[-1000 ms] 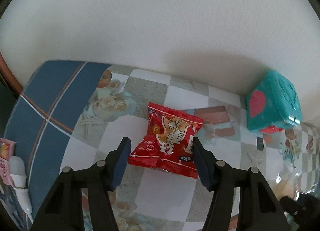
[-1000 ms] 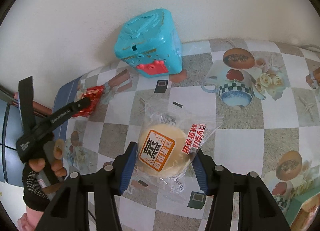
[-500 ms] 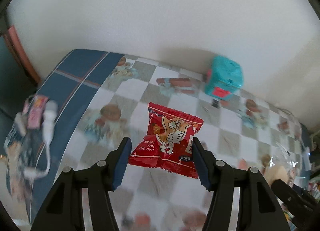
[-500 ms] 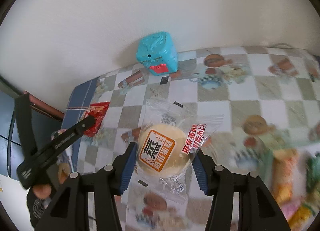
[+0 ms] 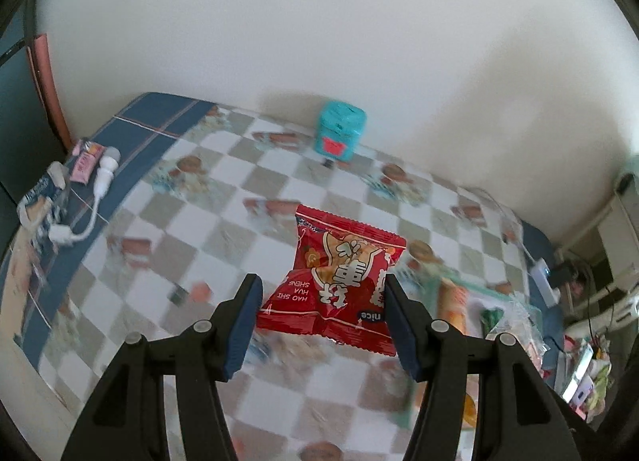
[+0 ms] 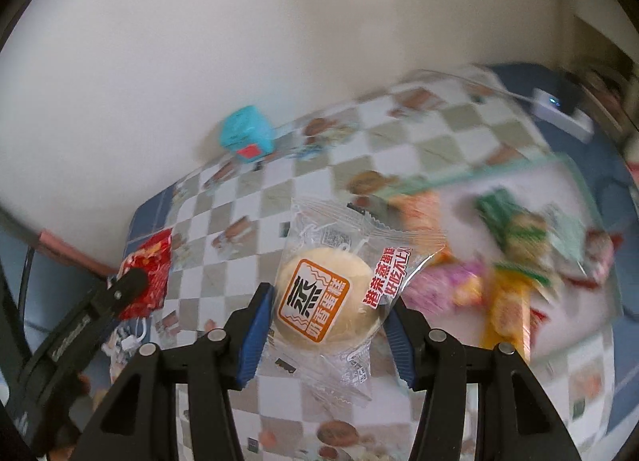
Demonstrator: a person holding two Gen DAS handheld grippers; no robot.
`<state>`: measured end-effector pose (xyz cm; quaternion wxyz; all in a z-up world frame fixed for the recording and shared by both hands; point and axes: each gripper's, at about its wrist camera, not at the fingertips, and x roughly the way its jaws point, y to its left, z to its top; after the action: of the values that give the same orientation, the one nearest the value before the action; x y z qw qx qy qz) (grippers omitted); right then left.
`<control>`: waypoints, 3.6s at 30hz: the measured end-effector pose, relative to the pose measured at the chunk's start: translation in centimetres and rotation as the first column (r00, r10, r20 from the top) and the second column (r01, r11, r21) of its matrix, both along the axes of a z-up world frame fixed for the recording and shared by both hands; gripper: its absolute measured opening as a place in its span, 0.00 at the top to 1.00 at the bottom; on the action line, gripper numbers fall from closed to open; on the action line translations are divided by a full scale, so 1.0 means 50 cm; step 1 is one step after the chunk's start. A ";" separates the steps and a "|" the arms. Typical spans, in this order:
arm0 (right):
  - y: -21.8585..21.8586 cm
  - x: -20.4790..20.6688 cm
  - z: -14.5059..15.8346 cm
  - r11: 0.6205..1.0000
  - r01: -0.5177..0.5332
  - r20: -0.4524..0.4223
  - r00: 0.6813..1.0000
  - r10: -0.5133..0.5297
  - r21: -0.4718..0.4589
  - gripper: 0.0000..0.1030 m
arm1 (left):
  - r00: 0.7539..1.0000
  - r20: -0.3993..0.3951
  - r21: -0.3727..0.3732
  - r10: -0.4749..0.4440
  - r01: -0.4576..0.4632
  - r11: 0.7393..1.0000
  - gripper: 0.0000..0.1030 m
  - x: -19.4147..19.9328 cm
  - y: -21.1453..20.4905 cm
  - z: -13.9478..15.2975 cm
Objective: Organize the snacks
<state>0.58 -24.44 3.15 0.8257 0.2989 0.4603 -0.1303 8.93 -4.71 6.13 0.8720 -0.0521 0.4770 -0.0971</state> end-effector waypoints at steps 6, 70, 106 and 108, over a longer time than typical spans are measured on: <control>-0.064 -0.076 -0.027 0.995 0.096 -0.006 0.995 -0.096 0.001 0.45 | 0.996 -0.011 0.037 -0.089 0.089 0.995 0.40 -0.065 -0.103 -0.048; -0.118 -0.181 -0.103 0.970 0.192 -0.040 0.979 -0.200 -0.148 0.00 | 0.994 -0.085 0.258 -0.075 0.095 0.962 0.10 -0.127 -0.075 -0.161; 0.013 -0.191 -0.129 0.962 0.001 -0.161 0.986 -0.046 -0.271 0.00 | 0.991 -0.114 0.271 -0.073 0.102 0.957 0.10 -0.156 0.010 -0.171; 0.014 -0.191 -0.128 0.962 -0.001 -0.160 0.986 -0.044 -0.272 0.00 | 0.991 -0.115 0.271 -0.071 0.101 0.957 0.10 -0.156 0.010 -0.171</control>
<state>-8.96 -23.77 -3.28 0.8165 0.1761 0.5015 -0.2255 1.12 -4.22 -2.45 0.8396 0.0857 0.5325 -0.0647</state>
